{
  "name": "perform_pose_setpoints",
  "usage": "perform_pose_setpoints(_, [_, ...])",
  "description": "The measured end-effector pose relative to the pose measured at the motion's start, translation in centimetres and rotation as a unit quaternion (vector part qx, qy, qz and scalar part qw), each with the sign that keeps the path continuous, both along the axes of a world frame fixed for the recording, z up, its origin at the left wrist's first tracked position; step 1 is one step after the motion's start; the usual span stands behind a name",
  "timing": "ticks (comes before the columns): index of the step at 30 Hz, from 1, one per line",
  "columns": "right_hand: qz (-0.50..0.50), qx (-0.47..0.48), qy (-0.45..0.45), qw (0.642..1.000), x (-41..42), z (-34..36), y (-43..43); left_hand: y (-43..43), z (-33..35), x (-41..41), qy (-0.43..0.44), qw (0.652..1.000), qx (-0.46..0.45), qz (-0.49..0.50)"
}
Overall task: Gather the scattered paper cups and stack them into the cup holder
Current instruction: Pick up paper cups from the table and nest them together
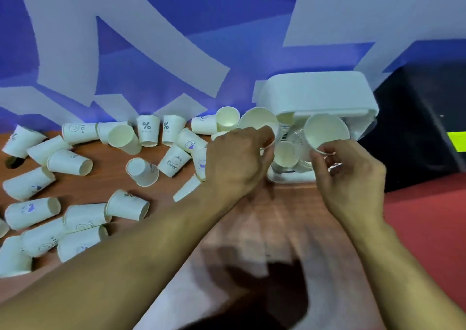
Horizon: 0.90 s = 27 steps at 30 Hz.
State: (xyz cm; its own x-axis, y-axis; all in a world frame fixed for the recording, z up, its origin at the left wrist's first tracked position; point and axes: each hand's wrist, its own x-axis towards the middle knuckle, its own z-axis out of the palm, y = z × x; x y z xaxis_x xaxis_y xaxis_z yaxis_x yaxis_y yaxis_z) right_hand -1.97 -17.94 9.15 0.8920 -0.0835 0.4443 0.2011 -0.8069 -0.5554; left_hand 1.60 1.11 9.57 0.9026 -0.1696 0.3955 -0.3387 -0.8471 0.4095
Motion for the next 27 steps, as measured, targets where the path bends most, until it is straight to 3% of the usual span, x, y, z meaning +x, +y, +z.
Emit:
perform_pose_setpoints(16, [-0.028, 0.043, 0.053, 0.997, 3.0, -7.2, -5.6, -5.6, -7.0, 3.2, 0.003, 0.987, 0.113, -0.117])
perform_pose_setpoints(27, [-0.019, 0.031, 0.106, 0.994, 3.8, -10.4, -6.1, -5.6, -10.1, 3.8, 0.084, 0.980, 0.137, -0.121])
